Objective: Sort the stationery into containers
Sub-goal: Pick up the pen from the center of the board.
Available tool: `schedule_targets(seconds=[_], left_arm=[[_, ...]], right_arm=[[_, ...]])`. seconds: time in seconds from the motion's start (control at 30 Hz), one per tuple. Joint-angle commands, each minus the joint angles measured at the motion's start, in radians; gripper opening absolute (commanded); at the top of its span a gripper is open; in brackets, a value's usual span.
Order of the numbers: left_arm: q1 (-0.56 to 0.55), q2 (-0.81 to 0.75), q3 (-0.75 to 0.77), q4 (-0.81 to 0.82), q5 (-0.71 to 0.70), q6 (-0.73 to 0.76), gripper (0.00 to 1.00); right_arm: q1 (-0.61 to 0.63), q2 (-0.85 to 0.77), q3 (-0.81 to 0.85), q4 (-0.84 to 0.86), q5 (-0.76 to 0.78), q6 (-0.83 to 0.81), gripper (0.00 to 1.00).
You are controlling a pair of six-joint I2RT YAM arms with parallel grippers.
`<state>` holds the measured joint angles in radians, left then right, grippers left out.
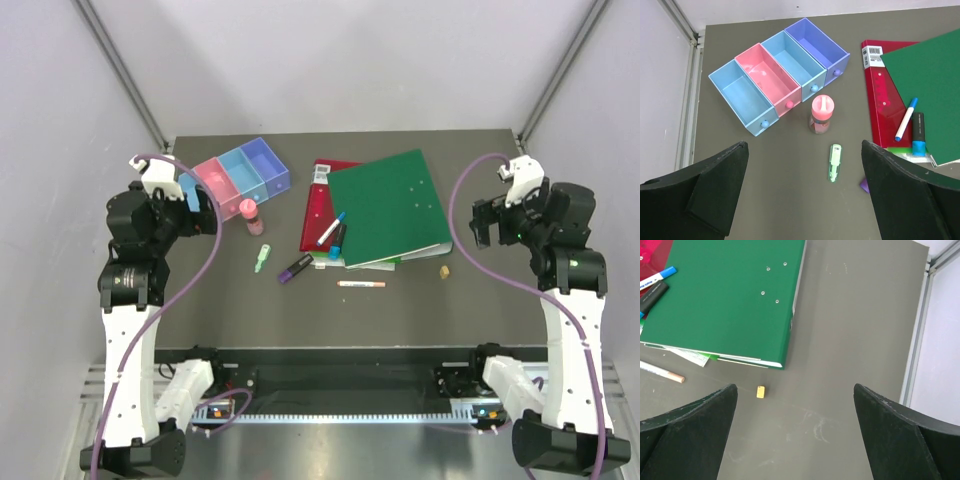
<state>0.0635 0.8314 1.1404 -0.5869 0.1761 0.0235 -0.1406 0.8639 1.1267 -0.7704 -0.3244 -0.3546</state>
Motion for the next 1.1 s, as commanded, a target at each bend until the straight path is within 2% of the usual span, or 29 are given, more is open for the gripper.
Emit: schedule_targets(seconds=[0.0,0.17,0.23,0.33,0.4,0.5,0.6,0.7,0.73,1.07], left_arm=[[-0.001,-0.009,0.016,0.032,0.006,-0.005,0.99],[-0.001,0.012,0.002,0.016,0.058,0.026,0.99],[-0.001,0.037,0.012,-0.034,0.155,0.082,0.99],[-0.002,0.096,0.004,-0.094,0.212,0.15,0.99],[-0.002,0.136,-0.011,-0.097,0.212,0.186,0.99],[-0.002,0.176,-0.042,-0.071,0.203,0.21,0.99],[-0.022,0.205,-0.062,-0.016,0.214,0.228,0.99],[-0.059,0.251,-0.045,0.012,0.182,0.242,0.99],[-0.101,0.267,-0.025,0.012,0.165,0.242,0.99],[-0.306,0.394,0.071,0.038,0.068,0.268,0.99]], right_arm=[[-0.007,-0.035,0.016,0.052,0.025,0.023,1.0],[-0.007,-0.017,0.039,-0.019,-0.016,-0.084,1.0],[-0.007,0.068,0.073,-0.113,-0.066,-0.102,1.0],[-0.007,0.2,0.133,-0.191,-0.11,-0.116,1.0],[-0.004,0.253,0.14,-0.181,-0.117,-0.126,1.0],[0.021,0.285,0.125,-0.072,-0.093,-0.129,1.0],[0.097,0.34,0.143,-0.03,-0.025,-0.129,1.0],[0.206,0.389,0.177,-0.015,0.047,-0.116,1.0],[0.24,0.394,0.182,-0.01,0.06,-0.112,1.0],[0.282,0.434,0.231,-0.004,0.107,-0.089,1.0]])
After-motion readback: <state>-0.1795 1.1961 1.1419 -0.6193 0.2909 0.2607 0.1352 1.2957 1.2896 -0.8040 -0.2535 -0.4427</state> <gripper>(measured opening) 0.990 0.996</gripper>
